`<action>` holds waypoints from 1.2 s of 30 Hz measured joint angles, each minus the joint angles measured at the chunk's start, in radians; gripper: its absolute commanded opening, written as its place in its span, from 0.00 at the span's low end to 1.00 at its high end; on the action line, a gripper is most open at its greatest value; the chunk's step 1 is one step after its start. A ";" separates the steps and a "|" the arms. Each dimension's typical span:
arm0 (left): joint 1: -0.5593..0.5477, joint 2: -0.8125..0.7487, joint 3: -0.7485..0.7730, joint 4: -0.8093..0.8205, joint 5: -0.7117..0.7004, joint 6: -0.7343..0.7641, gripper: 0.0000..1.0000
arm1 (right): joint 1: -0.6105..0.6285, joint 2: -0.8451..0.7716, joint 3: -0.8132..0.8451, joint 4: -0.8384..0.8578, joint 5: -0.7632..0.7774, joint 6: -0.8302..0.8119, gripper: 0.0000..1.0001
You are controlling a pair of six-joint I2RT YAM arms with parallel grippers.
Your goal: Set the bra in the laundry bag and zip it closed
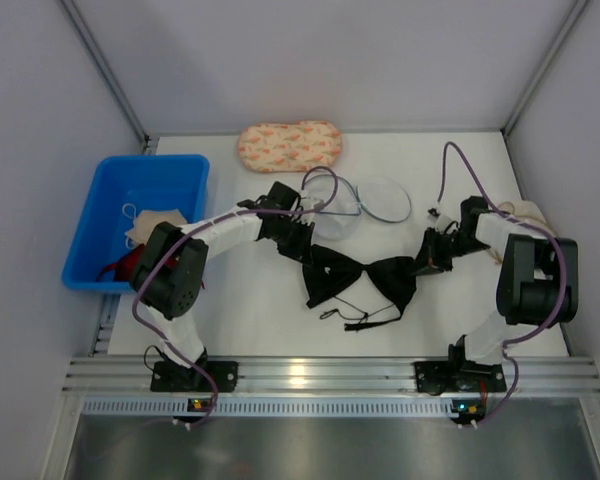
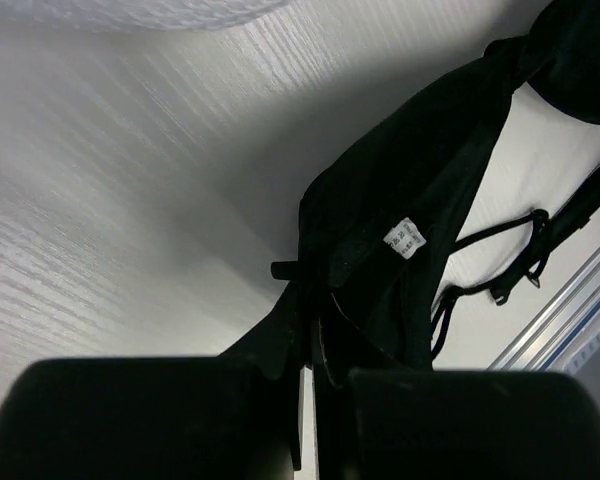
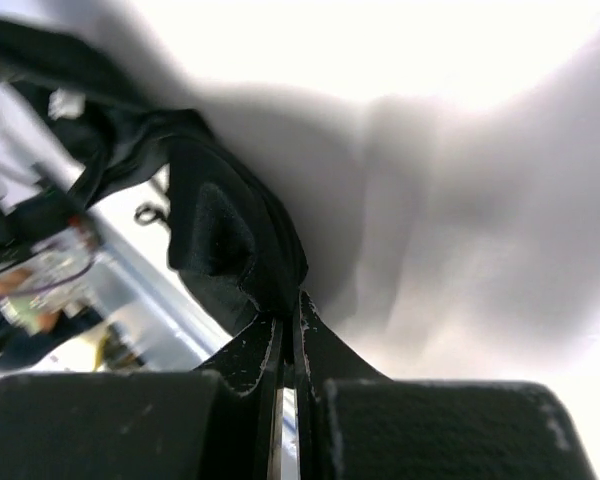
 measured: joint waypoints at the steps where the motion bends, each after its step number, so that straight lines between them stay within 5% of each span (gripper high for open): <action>1: 0.002 -0.002 0.000 0.001 -0.003 -0.002 0.00 | 0.000 0.005 0.021 0.006 0.038 0.005 0.00; 9: 0.028 -0.101 -0.059 -0.033 -0.006 0.020 0.00 | 0.034 0.016 0.076 0.053 0.198 0.000 0.00; 13: 0.030 -0.154 -0.086 -0.084 -0.022 0.039 0.00 | 0.177 0.033 0.076 0.064 0.225 -0.006 0.00; 18: 0.031 -0.159 -0.090 -0.148 -0.072 0.080 0.07 | 0.293 0.040 0.076 0.059 0.248 -0.010 0.38; 23: 0.031 -0.166 -0.095 -0.183 -0.112 0.103 0.32 | 0.269 0.035 0.101 0.023 0.298 -0.026 0.52; 26: 0.031 -0.166 -0.095 -0.187 -0.119 0.105 0.41 | 0.212 0.001 0.127 0.003 0.278 -0.050 0.46; 31: 0.035 -0.166 -0.093 -0.189 -0.117 0.101 0.51 | 0.117 -0.164 0.127 0.023 0.040 -0.060 0.20; 36: 0.061 -0.166 -0.086 -0.188 -0.079 0.090 0.58 | 0.246 -0.253 0.063 0.154 -0.165 0.016 0.05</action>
